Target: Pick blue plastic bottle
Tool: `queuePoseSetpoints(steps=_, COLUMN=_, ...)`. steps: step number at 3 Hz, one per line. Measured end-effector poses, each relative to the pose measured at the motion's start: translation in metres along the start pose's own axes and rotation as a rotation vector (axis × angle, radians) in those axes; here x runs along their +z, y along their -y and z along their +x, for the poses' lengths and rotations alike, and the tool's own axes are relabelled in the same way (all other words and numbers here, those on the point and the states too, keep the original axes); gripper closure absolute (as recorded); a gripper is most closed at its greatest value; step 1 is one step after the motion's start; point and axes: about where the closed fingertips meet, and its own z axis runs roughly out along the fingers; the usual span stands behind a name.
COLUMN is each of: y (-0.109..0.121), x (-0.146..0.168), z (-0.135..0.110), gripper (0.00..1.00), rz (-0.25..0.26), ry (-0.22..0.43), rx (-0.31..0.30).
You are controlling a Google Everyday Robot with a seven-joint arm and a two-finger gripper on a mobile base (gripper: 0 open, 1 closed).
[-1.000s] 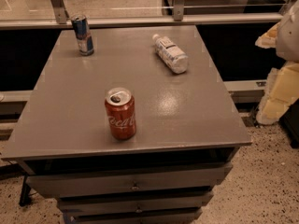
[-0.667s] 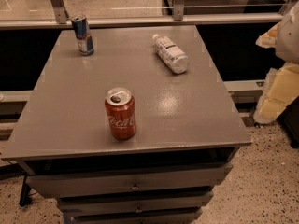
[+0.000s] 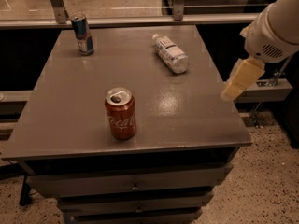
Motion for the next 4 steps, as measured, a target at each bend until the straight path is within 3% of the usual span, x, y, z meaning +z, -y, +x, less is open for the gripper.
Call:
queuePoseSetpoints(steps=1, y=0.055, x=0.037, z=-0.032, gripper=0.00, rz=0.068, ry=0.094, rx=0.091)
queuePoseSetpoints(steps=2, y=0.089, x=0.076, z=-0.068, gripper=0.00, rz=0.068, ry=0.193, rx=0.192)
queuePoseSetpoints(steps=3, y=0.104, x=0.114, z=-0.097, gripper=0.00, rz=0.031, ry=0.297, rx=0.304)
queuePoseSetpoints(steps=4, y=0.111, x=0.146, z=-0.113, gripper=0.00, rz=0.003, ry=0.349, rx=0.396)
